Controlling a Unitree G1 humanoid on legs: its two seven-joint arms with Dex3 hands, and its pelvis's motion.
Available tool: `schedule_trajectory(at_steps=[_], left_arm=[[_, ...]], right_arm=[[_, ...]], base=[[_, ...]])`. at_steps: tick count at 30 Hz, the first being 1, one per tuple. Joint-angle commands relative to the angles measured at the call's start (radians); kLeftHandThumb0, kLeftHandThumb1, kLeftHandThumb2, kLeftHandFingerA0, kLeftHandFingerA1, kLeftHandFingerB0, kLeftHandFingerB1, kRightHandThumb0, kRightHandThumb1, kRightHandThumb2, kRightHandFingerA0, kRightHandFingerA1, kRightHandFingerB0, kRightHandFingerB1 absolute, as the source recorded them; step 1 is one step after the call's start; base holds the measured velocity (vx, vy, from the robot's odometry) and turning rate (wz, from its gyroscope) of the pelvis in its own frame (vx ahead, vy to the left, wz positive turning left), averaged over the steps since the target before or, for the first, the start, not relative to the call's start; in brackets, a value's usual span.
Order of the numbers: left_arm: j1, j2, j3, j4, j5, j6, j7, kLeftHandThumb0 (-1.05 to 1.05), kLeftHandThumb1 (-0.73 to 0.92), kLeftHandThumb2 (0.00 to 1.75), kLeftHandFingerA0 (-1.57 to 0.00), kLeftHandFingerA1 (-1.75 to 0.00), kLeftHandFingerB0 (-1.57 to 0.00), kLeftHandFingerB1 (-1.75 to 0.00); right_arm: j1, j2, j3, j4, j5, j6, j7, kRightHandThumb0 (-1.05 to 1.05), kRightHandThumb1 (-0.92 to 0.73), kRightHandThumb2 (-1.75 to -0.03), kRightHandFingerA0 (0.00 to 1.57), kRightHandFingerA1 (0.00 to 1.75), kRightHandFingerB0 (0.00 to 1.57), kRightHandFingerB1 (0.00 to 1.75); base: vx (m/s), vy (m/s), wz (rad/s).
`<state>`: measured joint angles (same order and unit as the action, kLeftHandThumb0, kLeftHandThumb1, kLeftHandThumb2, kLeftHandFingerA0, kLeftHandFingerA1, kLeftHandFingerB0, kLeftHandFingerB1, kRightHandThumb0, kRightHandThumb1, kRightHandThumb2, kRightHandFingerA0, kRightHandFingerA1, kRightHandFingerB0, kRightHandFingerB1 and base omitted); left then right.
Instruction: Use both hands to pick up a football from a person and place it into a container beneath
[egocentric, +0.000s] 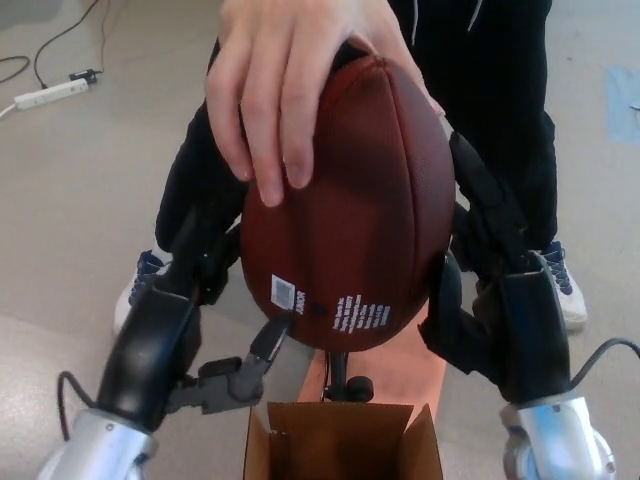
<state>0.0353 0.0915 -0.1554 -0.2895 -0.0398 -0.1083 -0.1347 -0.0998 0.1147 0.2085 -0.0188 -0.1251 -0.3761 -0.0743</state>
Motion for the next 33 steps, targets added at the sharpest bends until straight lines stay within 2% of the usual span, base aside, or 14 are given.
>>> schedule_trajectory(at_steps=[1, 6, 7, 10, 12, 13, 14, 17, 19, 24, 26, 27, 32, 33], left_arm=[[-0.031, -0.033, -0.087, -0.022, 0.054, 0.046, -0.006, -0.81, 0.71, 1.04, -0.02, -0.29, -0.15, -0.36], [-0.036, -0.05, -0.104, -0.001, 0.064, 0.027, 0.023, -0.78, 0.71, 1.06, 0.0, -0.27, -0.14, -0.37], [-0.031, -0.056, -0.112, -0.001, 0.077, 0.027, 0.038, -0.79, 0.73, 1.07, 0.0, -0.26, -0.13, -0.35], [-0.031, -0.063, -0.126, 0.002, 0.104, 0.028, 0.067, -0.78, 0.74, 1.08, 0.0, -0.25, -0.13, -0.34], [-0.029, -0.066, -0.132, 0.001, 0.117, 0.033, 0.08, -0.75, 0.91, 0.69, -0.08, -0.21, -0.13, -0.24], [-0.036, -0.089, -0.137, 0.025, 0.12, 0.023, 0.104, -0.78, 0.74, 1.03, -0.06, -0.31, -0.09, -0.35], [-0.04, -0.1, -0.136, 0.043, 0.111, 0.012, 0.11, -0.78, 0.73, 1.02, -0.05, -0.3, -0.1, -0.37], [-0.048, -0.151, -0.13, 0.108, 0.05, -0.025, 0.114, -0.78, 0.71, 1.02, -0.05, -0.28, -0.09, -0.34], [-0.078, -0.164, -0.112, 0.196, 0.026, -0.023, 0.097, -0.83, 0.78, 1.09, -0.05, -0.21, -0.07, -0.27], [-0.144, -0.174, -0.071, 0.386, -0.014, -0.045, 0.058, -0.81, 0.8, 1.09, -0.02, -0.19, -0.05, -0.25], [-0.182, -0.18, -0.052, 0.489, -0.039, -0.066, 0.032, -0.74, 0.8, 1.09, 0.0, -0.2, -0.04, -0.25], [-0.201, -0.182, -0.045, 0.53, -0.043, -0.074, 0.026, -0.75, 0.8, 1.09, 0.0, -0.2, -0.05, -0.25], [-0.268, -0.199, -0.008, 0.679, -0.071, -0.11, -0.011, -0.77, 0.82, 1.11, 0.0, -0.17, 0.0, -0.21], [-0.276, -0.2, -0.002, 0.697, -0.075, -0.108, -0.019, -0.77, 0.82, 1.12, 0.0, -0.16, 0.0, -0.2]], right_arm=[[-0.009, 0.033, 0.077, 0.011, -0.028, 0.012, 0.022, -0.77, -0.74, -1.05, 0.16, 0.45, 0.03, 0.25], [-0.01, 0.038, 0.085, 0.007, 0.001, 0.037, 0.019, -0.75, -0.91, -0.69, 0.21, 0.29, 0.06, 0.19], [-0.006, 0.043, 0.089, 0.003, 0.018, 0.048, 0.025, -0.8, -0.75, -1.04, 0.12, 0.43, 0.04, 0.25], [0.001, 0.058, 0.097, 0.002, 0.056, 0.058, 0.032, -0.8, -0.74, -1.08, 0.13, 0.45, 0.0, 0.26], [0.003, 0.062, 0.101, 0.003, 0.058, 0.059, 0.031, -0.76, -0.73, -1.09, 0.04, 0.43, 0.01, 0.28], [-0.008, 0.071, 0.102, 0.023, 0.052, 0.06, 0.021, -0.76, -0.92, -0.73, 0.1, 0.25, 0.1, 0.22], [-0.012, 0.077, 0.103, 0.03, 0.055, 0.063, 0.02, -0.71, -0.75, -1.13, 0.01, 0.31, 0.05, 0.32], [-0.015, 0.09, 0.108, 0.049, 0.065, 0.074, 0.018, -0.74, -0.92, -0.76, 0.06, 0.25, 0.1, 0.25], [-0.033, 0.086, 0.092, 0.1, 0.056, 0.115, 0.009, -0.81, -0.85, -1.18, 0.0, 0.17, 0.12, 0.23], [-0.087, 0.074, 0.051, 0.245, 0.056, 0.137, -0.013, -0.76, -0.82, -1.18, 0.0, 0.2, 0.08, 0.24], [-0.112, 0.058, 0.032, 0.312, 0.059, 0.149, -0.007, -0.75, -0.92, -0.8, 0.0, 0.18, 0.02, 0.22], [-0.125, 0.054, 0.022, 0.341, 0.062, 0.151, -0.006, -0.73, -0.82, -1.19, 0.0, 0.21, 0.03, 0.23], [-0.188, 0.046, -0.014, 0.479, 0.066, 0.107, -0.016, -0.74, -0.92, -0.84, 0.0, 0.16, 0.01, 0.22], [-0.194, 0.046, -0.018, 0.496, 0.066, 0.101, -0.016, -0.72, -0.84, -1.2, 0.0, 0.21, 0.01, 0.23]], base=[[0.0, 0.0, 0.0], [0.0, 0.0, 0.0], [0.0, 0.0, 0.0], [0.0, 0.0, 0.0], [0.0, 0.0, 0.0], [0.0, 0.0, 0.0], [0.0, 0.0, 0.0], [0.0, 0.0, 0.0], [0.0, 0.0, 0.0], [0.0, 0.0, 0.0], [0.0, 0.0, 0.0], [0.0, 0.0, 0.0], [0.0, 0.0, 0.0], [0.0, 0.0, 0.0]])
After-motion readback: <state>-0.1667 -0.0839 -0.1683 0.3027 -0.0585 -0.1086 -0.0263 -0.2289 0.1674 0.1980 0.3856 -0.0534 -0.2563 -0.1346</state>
